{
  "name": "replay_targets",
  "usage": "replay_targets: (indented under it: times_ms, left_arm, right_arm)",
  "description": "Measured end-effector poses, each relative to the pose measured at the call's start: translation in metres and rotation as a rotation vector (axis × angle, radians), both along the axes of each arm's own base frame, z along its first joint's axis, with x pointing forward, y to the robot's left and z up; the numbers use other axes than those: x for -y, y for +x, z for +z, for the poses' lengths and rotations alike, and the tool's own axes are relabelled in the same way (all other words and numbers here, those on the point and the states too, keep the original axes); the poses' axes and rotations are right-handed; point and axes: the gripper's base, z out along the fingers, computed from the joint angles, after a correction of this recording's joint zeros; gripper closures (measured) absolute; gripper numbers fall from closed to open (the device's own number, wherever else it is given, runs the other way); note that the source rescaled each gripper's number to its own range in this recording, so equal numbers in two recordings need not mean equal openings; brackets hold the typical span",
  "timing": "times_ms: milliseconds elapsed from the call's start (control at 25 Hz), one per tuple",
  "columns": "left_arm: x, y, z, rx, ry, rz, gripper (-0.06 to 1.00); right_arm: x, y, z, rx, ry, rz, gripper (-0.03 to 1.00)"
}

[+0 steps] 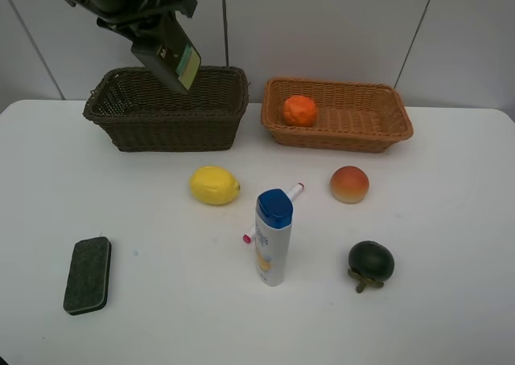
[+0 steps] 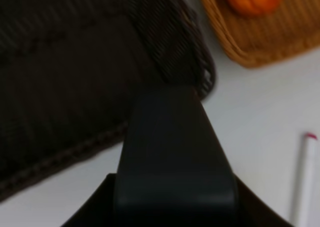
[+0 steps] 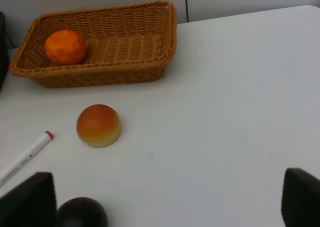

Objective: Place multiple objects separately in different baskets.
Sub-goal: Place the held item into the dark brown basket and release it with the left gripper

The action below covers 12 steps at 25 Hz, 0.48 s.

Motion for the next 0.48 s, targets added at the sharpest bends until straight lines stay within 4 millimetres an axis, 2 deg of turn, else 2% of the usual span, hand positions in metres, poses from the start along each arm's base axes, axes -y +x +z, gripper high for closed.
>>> replay_targets:
  times_ms: [120,200,320,480]
  left_arm:
    - [-0.023,0.041,-0.013,0.063,-0.017,0.099,0.93]
    - [-0.035,0.063,-0.034,0.072,-0.019,0.149,0.93]
    - [-0.047,0.085,-0.067,0.065,-0.014,0.195,0.93]
    - [-0.051,0.099,-0.100,0.038,-0.003,0.214,0.93]
  right_arm:
    - [0.000,0.000,0.000,0.000,0.000,0.000,-0.03]
    - [0.000,0.000,0.000,0.000,0.000,0.000,-0.03]
    - [0.000,0.000,0.000,0.000,0.000,0.000,-0.03]
    - [0.000,0.000,0.000,0.000,0.000,0.000,-0.03]
